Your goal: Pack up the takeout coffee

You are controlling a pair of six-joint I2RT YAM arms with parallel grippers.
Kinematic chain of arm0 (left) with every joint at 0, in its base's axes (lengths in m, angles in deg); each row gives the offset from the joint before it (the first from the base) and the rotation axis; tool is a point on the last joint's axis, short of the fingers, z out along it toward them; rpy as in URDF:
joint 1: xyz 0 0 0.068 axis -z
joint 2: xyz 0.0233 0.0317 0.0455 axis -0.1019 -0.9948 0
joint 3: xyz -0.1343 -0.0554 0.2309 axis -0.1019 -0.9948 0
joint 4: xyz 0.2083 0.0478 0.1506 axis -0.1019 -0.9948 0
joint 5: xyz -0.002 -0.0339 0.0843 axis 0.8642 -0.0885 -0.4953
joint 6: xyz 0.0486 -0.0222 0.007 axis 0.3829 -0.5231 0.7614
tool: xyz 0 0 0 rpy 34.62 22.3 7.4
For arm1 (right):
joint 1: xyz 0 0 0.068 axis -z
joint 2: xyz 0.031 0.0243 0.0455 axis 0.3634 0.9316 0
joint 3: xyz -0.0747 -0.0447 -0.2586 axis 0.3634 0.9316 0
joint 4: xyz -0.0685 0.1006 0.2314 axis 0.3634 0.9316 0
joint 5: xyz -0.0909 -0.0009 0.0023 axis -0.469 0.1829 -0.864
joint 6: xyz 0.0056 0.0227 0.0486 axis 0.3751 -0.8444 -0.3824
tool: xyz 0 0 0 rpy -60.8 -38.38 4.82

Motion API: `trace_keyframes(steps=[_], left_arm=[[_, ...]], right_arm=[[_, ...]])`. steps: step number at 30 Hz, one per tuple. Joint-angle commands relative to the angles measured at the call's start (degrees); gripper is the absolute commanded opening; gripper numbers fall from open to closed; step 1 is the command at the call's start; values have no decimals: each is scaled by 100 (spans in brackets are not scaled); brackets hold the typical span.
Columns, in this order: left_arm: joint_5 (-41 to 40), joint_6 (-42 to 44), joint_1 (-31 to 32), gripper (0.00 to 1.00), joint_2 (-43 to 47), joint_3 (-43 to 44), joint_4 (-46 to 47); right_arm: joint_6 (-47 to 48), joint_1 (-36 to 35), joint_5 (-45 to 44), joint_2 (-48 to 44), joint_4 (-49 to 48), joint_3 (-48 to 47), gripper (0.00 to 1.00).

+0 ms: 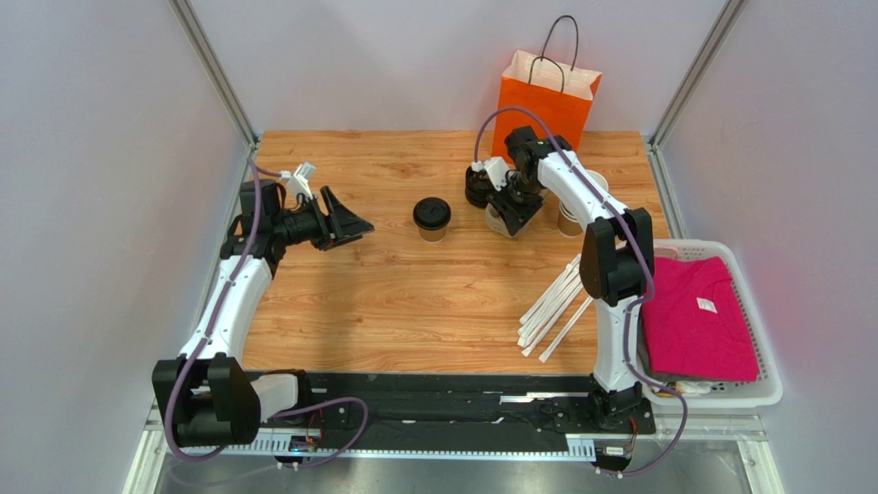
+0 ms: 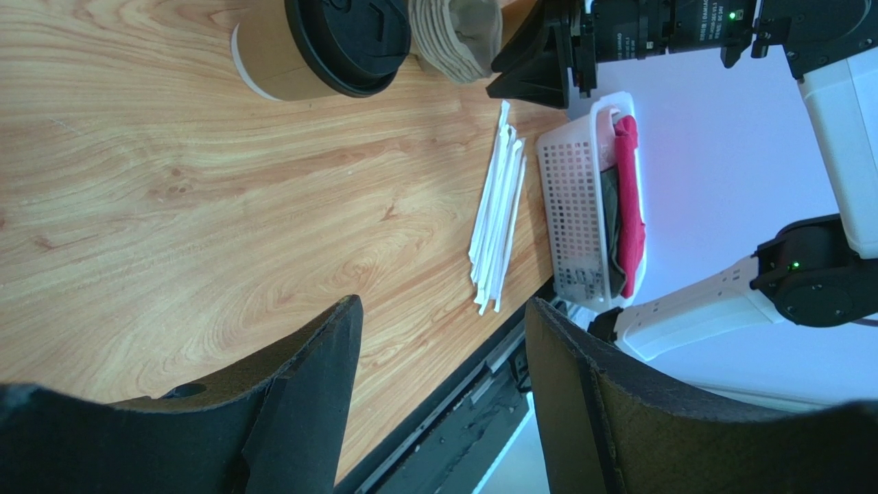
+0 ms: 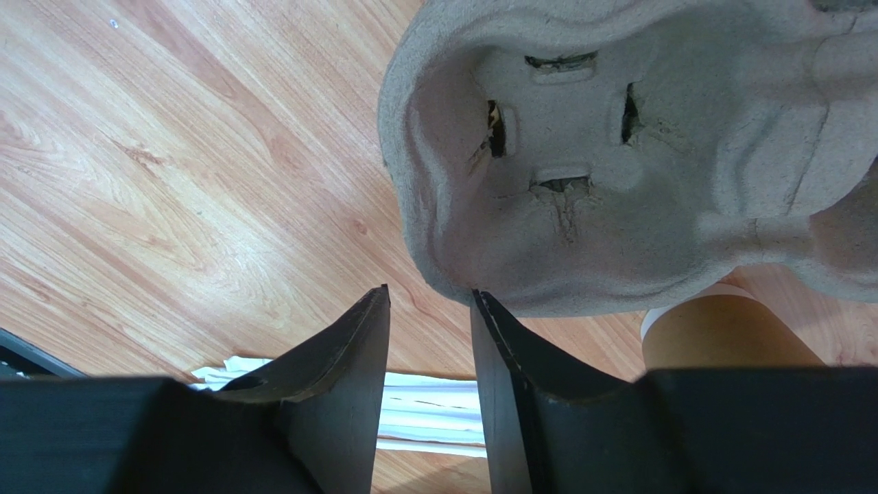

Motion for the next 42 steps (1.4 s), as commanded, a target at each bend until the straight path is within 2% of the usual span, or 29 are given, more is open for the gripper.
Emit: trace_keyframes(steps=[1, 26, 31, 34, 42], left_arm=[[105, 22, -36, 68, -54, 154, 107], [61, -13, -36, 68, -98, 128, 134], [52, -4, -44, 68, -98, 136, 116], [44, -4, -35, 68, -107, 128, 125], [61, -65, -44, 68, -133, 84, 213]], right_arm=[[149, -48, -88, 113, -194, -316, 42], [193, -128, -88, 430, -123, -747, 38], [184, -128, -52, 448, -106, -756, 31], [184, -128, 18, 412, -71, -773, 24], [263, -128, 106, 263, 149, -896, 24]])
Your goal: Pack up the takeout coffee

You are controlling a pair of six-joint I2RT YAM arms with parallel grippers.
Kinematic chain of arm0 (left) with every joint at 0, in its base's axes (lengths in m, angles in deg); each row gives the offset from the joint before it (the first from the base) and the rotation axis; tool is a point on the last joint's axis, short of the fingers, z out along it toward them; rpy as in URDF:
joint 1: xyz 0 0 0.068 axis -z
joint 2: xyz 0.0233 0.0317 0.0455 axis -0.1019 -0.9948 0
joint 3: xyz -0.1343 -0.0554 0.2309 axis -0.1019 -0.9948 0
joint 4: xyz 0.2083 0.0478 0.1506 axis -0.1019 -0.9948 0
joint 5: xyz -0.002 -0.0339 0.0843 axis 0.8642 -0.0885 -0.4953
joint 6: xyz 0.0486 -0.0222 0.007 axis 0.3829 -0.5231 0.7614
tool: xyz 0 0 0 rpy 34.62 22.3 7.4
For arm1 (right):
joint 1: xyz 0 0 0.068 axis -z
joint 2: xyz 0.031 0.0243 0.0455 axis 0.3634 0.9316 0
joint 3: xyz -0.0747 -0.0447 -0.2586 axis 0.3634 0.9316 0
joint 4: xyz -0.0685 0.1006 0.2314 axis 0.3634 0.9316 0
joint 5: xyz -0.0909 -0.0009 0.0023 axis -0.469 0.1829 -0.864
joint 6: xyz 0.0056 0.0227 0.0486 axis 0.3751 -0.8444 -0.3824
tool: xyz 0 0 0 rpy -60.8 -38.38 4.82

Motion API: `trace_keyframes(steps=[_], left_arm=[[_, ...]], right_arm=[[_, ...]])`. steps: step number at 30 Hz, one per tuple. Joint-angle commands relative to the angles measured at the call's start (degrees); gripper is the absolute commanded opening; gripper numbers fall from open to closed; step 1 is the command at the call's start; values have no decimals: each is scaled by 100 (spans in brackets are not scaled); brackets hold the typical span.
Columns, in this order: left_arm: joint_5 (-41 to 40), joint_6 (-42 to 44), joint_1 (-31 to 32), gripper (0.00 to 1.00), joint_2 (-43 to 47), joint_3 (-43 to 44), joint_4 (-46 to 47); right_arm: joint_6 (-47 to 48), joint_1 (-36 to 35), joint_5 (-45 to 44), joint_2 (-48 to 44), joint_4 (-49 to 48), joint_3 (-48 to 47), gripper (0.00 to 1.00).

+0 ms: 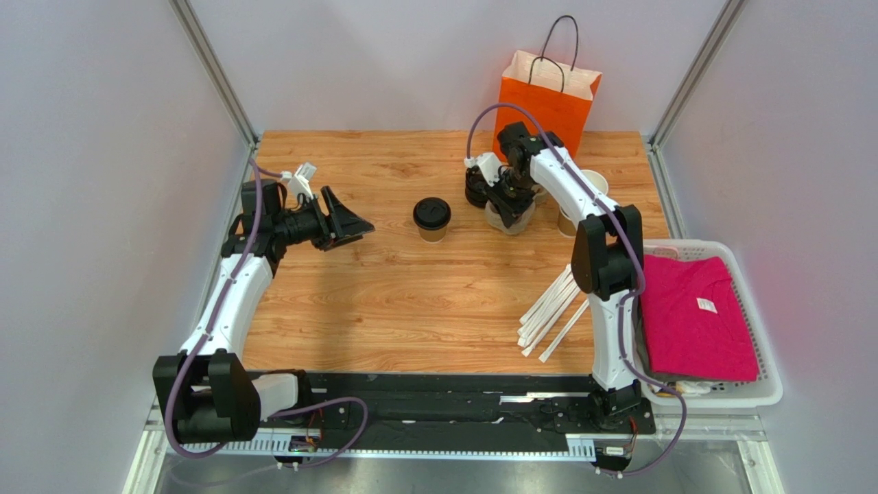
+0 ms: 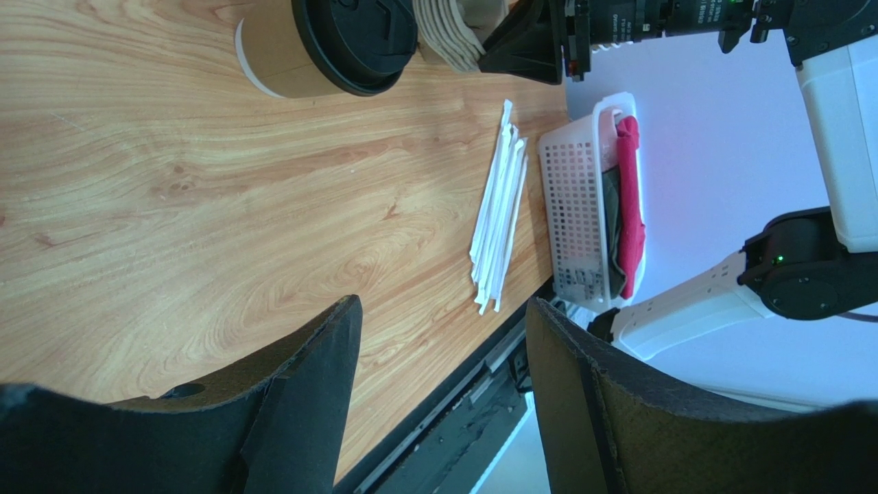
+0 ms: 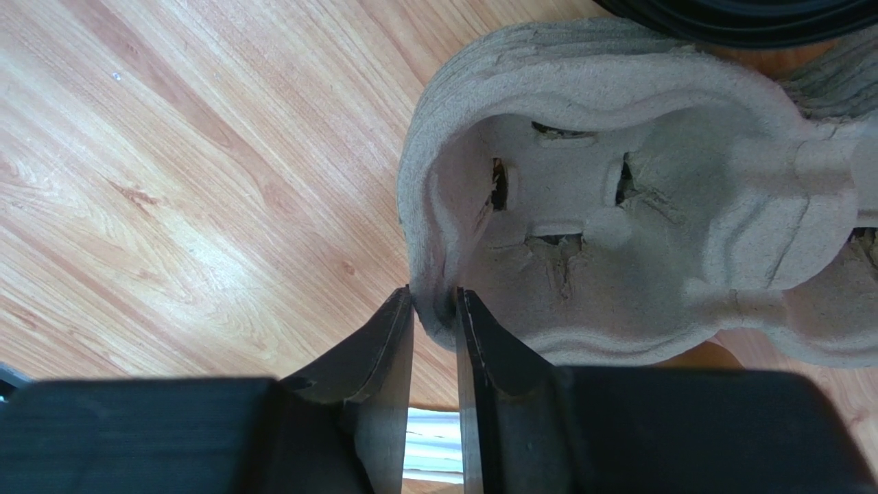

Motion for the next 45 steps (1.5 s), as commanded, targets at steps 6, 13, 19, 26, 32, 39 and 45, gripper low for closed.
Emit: trace_keyframes(steps=[6, 13, 19, 26, 32, 39, 45], left_arm=[[85, -63, -44, 68, -44, 84, 220], [85, -54, -36, 68, -35, 75, 211], [120, -63, -44, 68, -35, 49, 228], [129, -81, -44, 68, -26, 40, 246], [129, -98, -36, 68, -26, 31, 246], [129, -107, -44, 68, -53, 5, 281], [120, -99, -36, 68, -61, 5, 272]], right_arm=[[189, -27, 143, -132, 132, -282, 18], [189, -36, 126, -167, 281, -501, 0], [268, -27, 47, -325, 448, -712, 0], [312, -27, -286, -510, 300, -801, 0], [347, -36, -770, -765, -149, -739, 0], [409, -88, -885, -958, -263, -766, 0], [532, -220, -1079, -1055, -579, -493, 0]])
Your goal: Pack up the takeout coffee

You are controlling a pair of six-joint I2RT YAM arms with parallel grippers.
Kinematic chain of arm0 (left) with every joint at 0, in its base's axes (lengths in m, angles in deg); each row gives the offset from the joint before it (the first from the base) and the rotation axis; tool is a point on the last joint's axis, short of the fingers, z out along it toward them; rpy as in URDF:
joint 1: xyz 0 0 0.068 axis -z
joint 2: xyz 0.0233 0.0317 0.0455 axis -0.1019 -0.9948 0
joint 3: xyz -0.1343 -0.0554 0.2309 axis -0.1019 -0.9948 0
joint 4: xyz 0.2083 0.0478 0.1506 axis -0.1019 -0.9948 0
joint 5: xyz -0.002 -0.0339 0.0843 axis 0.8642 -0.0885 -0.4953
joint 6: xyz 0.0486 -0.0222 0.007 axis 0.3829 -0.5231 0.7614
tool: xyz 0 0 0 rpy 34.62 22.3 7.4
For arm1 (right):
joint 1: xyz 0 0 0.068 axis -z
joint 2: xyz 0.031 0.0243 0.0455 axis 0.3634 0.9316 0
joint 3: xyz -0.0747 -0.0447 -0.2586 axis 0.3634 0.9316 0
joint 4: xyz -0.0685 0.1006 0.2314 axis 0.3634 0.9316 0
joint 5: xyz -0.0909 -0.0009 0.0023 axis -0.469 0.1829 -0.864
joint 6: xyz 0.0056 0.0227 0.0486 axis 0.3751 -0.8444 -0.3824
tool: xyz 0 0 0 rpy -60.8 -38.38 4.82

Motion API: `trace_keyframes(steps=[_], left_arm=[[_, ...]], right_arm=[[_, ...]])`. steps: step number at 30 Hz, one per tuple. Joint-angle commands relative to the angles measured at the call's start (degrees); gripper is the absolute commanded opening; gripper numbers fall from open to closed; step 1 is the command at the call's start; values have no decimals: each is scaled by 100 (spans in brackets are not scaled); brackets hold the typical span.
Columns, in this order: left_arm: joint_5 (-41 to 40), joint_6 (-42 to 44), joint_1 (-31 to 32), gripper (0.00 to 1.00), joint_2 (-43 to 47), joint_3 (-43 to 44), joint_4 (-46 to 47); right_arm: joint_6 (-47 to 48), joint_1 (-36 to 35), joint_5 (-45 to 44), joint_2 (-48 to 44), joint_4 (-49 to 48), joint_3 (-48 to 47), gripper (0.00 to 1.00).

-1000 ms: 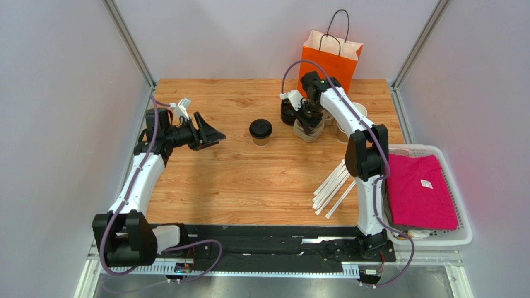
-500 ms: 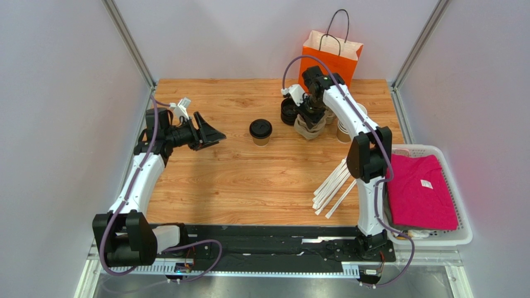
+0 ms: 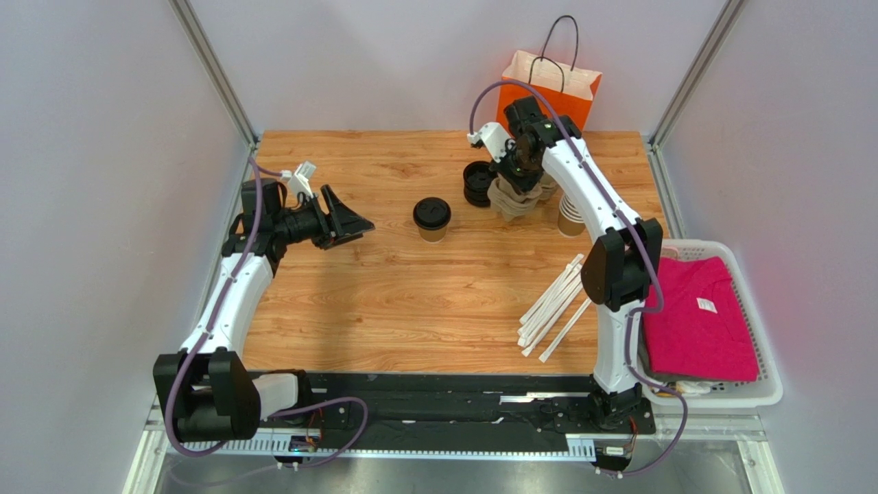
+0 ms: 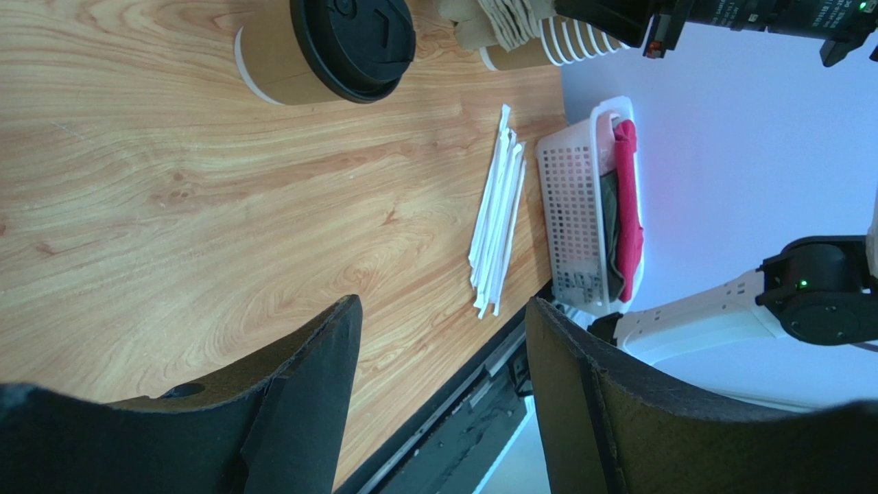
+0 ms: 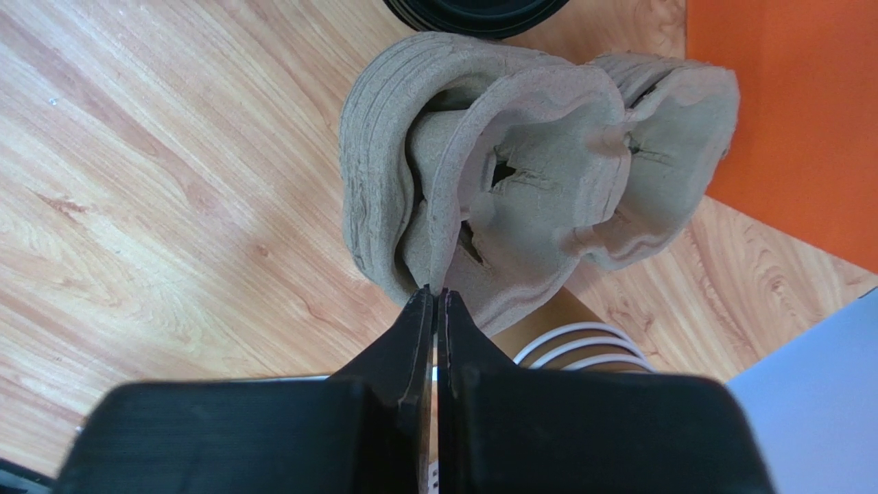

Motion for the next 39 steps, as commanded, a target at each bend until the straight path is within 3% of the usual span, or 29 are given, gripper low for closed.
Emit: trace_keyframes(steps=[1, 6, 15, 21, 30, 39], left_arm=[[105, -33, -44, 68, -29, 15, 139], [96, -6, -44, 68, -46, 7, 113], [123, 2, -44, 68, -64, 24, 130], [131, 11, -35, 68, -73, 42, 112], [96, 46, -44, 68, -55, 51, 77], [88, 81, -44, 68, -37, 60, 42]], right_arm=[[245, -177, -428, -408, -584, 88, 0], [641, -502, -1142, -865, -1365, 947, 0], [896, -845, -1880, -1217, -1709, 1591, 0], [1361, -1170, -2627, -1700, -2437, 2733, 0], [2038, -1469, -3058, -2535, -3773, 4587, 0], [2645, -1750, -3401, -2948, -4865, 5318, 0]])
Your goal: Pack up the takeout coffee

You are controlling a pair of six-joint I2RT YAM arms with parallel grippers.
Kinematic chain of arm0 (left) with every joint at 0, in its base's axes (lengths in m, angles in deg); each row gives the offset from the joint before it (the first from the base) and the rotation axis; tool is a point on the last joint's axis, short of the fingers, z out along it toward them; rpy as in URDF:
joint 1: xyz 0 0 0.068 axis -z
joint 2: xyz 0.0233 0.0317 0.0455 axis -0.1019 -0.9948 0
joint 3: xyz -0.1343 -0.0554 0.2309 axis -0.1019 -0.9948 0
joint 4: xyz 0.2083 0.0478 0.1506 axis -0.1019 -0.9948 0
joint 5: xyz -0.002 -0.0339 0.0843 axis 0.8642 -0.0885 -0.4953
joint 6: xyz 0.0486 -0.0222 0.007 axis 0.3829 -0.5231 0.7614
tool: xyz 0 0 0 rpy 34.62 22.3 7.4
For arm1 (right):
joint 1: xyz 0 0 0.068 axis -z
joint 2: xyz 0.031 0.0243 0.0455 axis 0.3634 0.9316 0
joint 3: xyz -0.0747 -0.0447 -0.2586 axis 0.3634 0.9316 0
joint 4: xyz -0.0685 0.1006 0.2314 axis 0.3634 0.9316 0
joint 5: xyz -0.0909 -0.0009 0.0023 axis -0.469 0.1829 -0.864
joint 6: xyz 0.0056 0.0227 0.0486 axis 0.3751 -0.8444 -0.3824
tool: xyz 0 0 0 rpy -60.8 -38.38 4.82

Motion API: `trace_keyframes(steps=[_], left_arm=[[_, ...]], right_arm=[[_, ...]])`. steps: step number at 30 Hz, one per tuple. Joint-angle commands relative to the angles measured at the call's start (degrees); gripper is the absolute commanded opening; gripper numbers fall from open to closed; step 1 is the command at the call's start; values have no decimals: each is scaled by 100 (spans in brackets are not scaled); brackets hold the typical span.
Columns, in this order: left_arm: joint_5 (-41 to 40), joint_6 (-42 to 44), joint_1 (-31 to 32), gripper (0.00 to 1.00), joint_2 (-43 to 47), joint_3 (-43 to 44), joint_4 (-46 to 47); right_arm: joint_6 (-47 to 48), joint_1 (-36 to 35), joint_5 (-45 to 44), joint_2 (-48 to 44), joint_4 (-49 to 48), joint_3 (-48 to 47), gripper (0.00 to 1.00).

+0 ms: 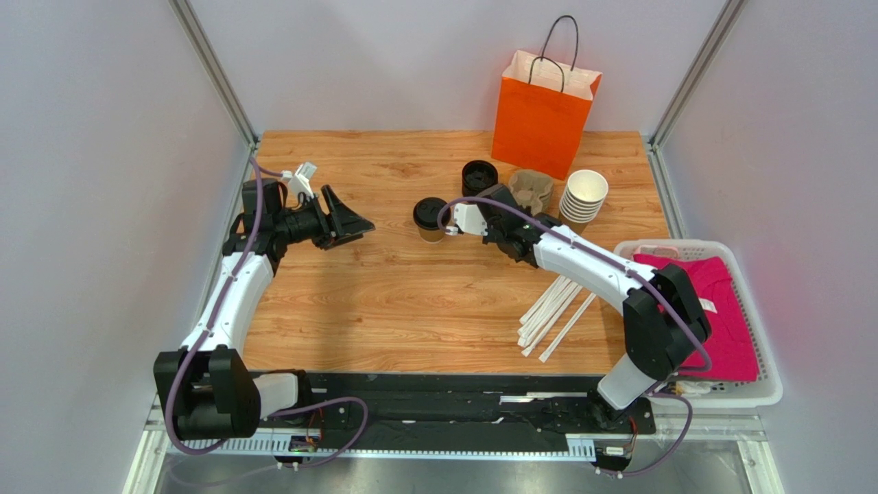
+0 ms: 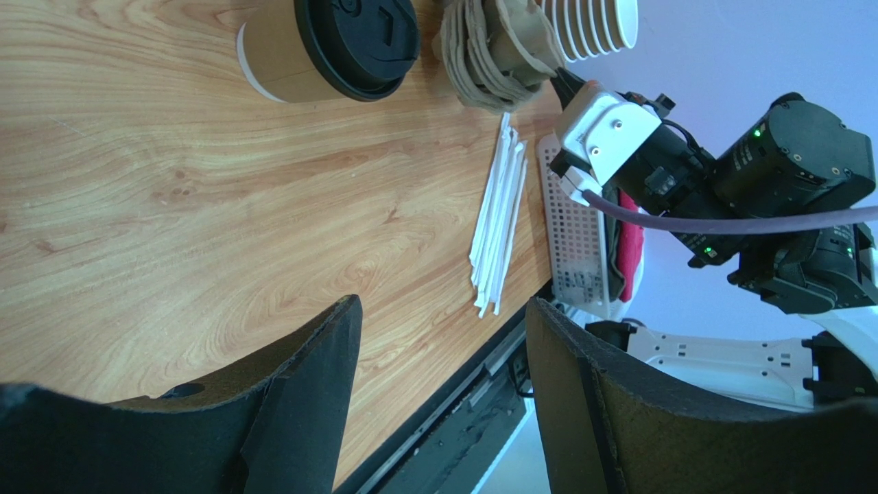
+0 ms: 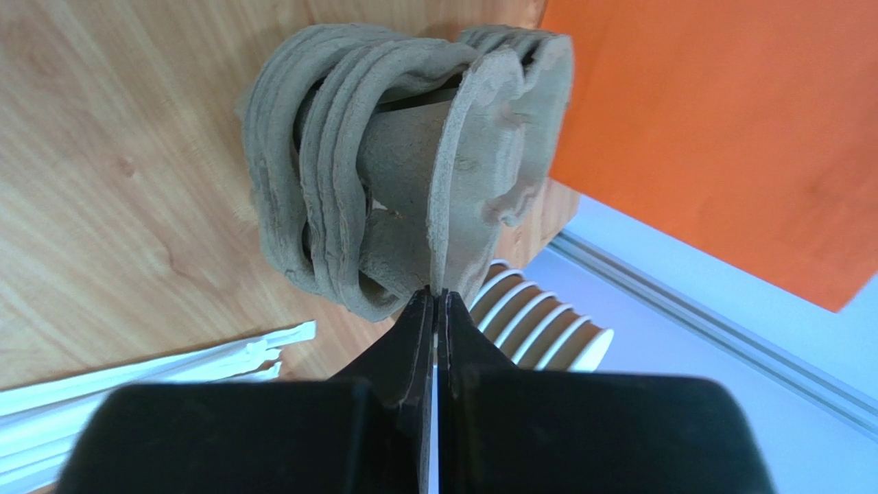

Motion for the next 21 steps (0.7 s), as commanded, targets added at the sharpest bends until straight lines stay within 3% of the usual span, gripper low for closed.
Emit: trace_keyframes(steps=[1, 13, 16, 21], left_arm=[[81, 86, -44, 68, 17, 51, 49], [81, 68, -1, 68, -105, 287, 347], [-191, 488, 254, 68, -525, 1007, 94], [-928, 1218, 1271, 67, -1649, 2702, -469]], right_arm=[[426, -117, -407, -341, -946, 79, 0], [488, -144, -293, -542, -1166, 483, 0], [453, -144, -118, -683, -1332, 791, 0], [418, -135, 163, -1079, -1710, 1343, 0]])
